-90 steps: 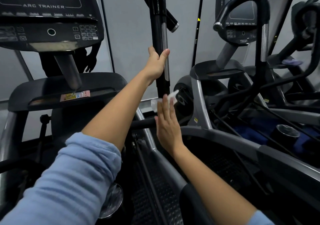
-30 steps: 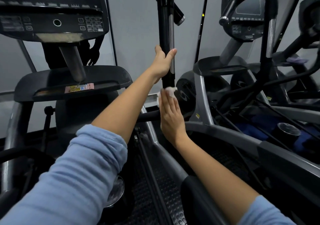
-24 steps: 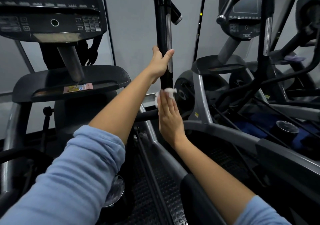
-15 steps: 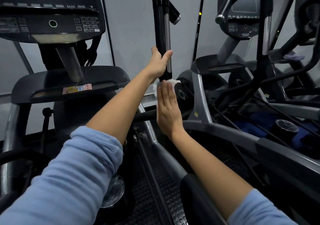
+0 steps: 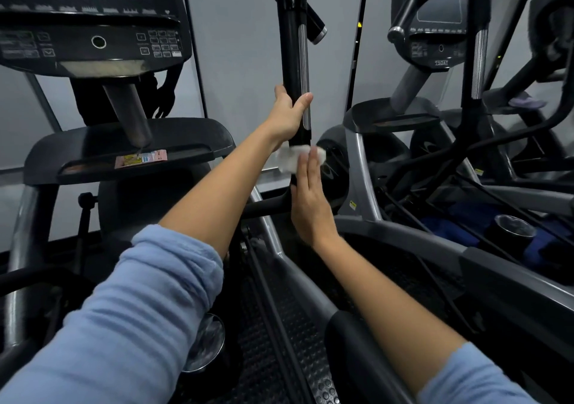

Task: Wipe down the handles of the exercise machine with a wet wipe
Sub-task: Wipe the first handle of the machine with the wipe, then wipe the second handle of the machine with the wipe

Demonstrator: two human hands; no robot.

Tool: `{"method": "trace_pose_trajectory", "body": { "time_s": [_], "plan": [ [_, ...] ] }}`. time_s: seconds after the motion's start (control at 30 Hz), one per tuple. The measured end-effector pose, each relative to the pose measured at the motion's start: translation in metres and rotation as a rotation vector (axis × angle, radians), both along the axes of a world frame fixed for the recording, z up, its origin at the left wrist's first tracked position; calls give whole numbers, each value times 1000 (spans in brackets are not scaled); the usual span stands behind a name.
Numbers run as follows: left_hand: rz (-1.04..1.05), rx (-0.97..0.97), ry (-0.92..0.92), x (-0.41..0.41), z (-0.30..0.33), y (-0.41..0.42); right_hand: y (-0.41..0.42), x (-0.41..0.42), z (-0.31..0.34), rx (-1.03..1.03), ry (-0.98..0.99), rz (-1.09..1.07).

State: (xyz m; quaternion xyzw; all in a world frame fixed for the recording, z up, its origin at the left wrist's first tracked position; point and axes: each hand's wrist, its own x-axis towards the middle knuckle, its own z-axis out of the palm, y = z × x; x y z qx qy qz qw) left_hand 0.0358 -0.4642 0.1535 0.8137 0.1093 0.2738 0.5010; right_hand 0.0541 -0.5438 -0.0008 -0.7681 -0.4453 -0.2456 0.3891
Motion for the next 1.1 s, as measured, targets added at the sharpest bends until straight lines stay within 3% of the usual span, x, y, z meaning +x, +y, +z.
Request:
{"method": "trace_pose_trajectory", "body": {
  "time_s": [0.13, 0.27, 0.4, 0.5, 0.57, 0.7, 0.8, 0.9, 1.1],
  "plan": [
    [-5, -13, -13, 1, 0, 1, -11, -13, -40, -5, 116, 24],
    [-49, 30, 37, -7, 1, 8, -19, -16, -26, 288, 199, -12],
    [-123, 44, 407, -35, -11, 18, -31, -14, 20, 517, 154, -45],
    [-329, -96, 602, -62, -16, 23, -37, -21, 39, 507, 60, 6],
    [-413, -199, 511, -78, -19, 22, -40, -30, 44, 455, -13, 110],
    [-353, -153, 304, -116, -32, 20, -47, -55, 47, 353, -39, 335],
    [-286, -128, 251, -156, -36, 21, -44, -77, 55, 347, 196, 478],
    [-157, -78, 239, -203, -38, 20, -25, -101, 67, 181, 512, 742],
    [268, -39, 203, -310, -50, 35, 29, -176, 77, 51, 772, 942]
  ]
}}
